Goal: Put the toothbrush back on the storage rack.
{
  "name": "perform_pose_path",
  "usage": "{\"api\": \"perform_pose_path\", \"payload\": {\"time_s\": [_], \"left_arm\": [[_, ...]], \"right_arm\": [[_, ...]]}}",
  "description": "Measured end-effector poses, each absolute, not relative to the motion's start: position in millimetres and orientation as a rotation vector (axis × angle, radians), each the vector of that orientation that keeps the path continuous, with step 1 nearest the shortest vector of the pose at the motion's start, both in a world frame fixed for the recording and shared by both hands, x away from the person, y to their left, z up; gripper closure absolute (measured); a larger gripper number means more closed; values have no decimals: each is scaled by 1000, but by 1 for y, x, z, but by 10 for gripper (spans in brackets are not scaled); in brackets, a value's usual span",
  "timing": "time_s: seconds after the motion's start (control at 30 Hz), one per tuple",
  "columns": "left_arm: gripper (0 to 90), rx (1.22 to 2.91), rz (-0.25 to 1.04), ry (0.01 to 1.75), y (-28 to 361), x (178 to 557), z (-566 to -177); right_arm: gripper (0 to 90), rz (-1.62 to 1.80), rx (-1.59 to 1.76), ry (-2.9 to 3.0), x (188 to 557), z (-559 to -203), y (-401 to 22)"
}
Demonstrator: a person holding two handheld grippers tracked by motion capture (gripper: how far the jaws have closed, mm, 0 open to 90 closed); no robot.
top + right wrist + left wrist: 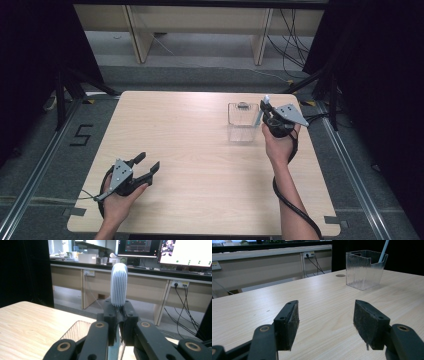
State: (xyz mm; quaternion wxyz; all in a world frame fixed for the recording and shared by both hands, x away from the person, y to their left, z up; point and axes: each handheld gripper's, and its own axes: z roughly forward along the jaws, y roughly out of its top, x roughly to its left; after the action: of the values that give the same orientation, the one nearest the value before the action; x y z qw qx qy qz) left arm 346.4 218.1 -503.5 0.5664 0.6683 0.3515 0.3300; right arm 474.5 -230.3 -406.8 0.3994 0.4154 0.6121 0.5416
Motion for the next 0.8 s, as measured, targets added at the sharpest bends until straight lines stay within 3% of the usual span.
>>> {"api": "perform_pose_path", "payload": {"time_s": [0.8], "left_arm": [[369, 1567, 780, 824, 219, 347, -507]], "right_arm": [[848, 1354, 1089, 1579, 478, -440, -231]]}}
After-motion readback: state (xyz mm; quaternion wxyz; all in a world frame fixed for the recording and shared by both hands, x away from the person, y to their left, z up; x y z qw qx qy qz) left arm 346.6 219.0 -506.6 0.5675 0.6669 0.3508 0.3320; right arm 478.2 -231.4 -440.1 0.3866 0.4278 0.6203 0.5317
